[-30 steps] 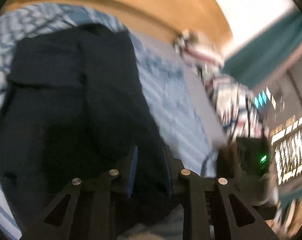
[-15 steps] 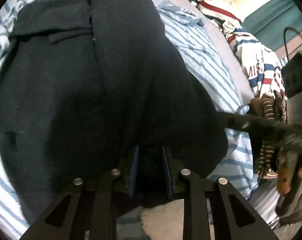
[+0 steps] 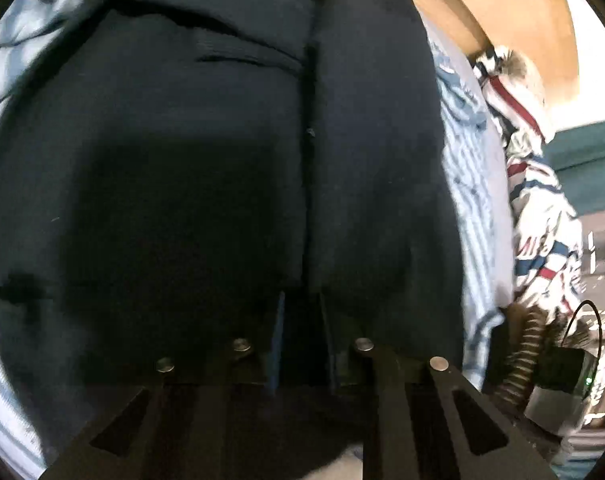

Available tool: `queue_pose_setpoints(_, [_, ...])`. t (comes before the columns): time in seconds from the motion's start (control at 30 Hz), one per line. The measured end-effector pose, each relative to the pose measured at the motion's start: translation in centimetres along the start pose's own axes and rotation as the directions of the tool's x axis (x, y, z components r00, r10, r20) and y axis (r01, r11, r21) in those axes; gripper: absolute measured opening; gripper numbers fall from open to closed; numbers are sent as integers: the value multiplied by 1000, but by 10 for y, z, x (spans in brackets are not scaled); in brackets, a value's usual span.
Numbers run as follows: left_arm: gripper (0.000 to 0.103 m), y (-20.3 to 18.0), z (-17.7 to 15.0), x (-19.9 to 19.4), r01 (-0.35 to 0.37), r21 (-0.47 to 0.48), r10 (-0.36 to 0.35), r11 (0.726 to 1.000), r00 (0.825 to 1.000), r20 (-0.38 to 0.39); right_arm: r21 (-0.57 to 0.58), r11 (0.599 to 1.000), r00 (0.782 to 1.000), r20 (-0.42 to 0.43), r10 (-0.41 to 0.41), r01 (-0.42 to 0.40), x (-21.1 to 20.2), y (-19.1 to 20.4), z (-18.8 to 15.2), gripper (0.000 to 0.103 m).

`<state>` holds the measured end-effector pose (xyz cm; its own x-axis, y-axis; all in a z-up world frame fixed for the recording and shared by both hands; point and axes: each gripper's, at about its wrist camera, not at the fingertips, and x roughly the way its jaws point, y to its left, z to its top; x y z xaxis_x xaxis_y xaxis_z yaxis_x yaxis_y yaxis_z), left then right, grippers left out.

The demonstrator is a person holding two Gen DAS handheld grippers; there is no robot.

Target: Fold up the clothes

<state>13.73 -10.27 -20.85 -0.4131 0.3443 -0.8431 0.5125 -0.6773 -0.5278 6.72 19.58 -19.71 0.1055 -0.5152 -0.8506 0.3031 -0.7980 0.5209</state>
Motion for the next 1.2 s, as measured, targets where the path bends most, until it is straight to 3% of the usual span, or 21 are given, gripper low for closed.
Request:
queue_pose_setpoints(0.17, [19, -7, 12, -29, 141, -19, -139, 990, 987, 78, -172, 984, 994, 86, 62, -46, -25, 46, 24, 33])
queue_pose_setpoints(0.27, [22, -13, 16, -31, 219, -41, -218, 975, 976, 17, -285, 953, 994, 16, 108, -99, -11, 83, 27, 33])
queue_pose_setpoints(0.37, [22, -18, 5, -30, 310, -33, -312, 950, 949, -56, -344, 929, 991, -65, 120, -135, 5, 99, 17, 33])
queue_pose_setpoints(0.53, [27, -17, -25, -19, 339, -93, -350, 936, 926, -141, -297, 938, 959, -267, 98, -178, 68, 86, -11, 29])
queue_pose_setpoints(0.6, [34, -7, -36, -17, 326, -138, -346, 935, 924, -162, -239, 955, 947, -306, 98, -176, 89, 74, -16, 28])
queue_pose_setpoints(0.7, [34, -1, -50, -16, 322, -154, -345, 934, 925, -161, -235, 953, 945, -309, 111, -189, 86, 74, -19, 30])
queue_pose_setpoints(0.73, [34, -1, -53, -14, 304, -141, -325, 942, 932, -158, -248, 949, 947, -301, 114, -193, 81, 76, -19, 34])
queue_pose_setpoints(0.83, [32, 5, -60, -6, 161, -101, -175, 982, 972, -158, -251, 941, 952, -261, 158, -225, 52, 75, -12, 39])
queue_pose_setpoints(0.97, [28, 7, -63, 3, 129, -102, -144, 986, 978, -153, -183, 949, 963, -126, 238, -259, 6, 58, 6, 41])
queue_pose_setpoints(1.03, [28, 0, -64, 3, 101, -70, -111, 992, 982, -154, -163, 967, 980, -18, 196, -196, -10, 46, 16, 45])
queue_pose_setpoints(1.13, [28, -11, -65, 5, 54, -10, -55, 998, 987, -153, -137, 985, 994, -10, 107, -107, -4, 31, 22, 40])
queue_pose_setpoints(1.2, [28, -12, -64, 8, 42, 4, -41, 999, 987, -156, -137, 986, 994, -67, 86, -95, 15, 25, 14, 36])
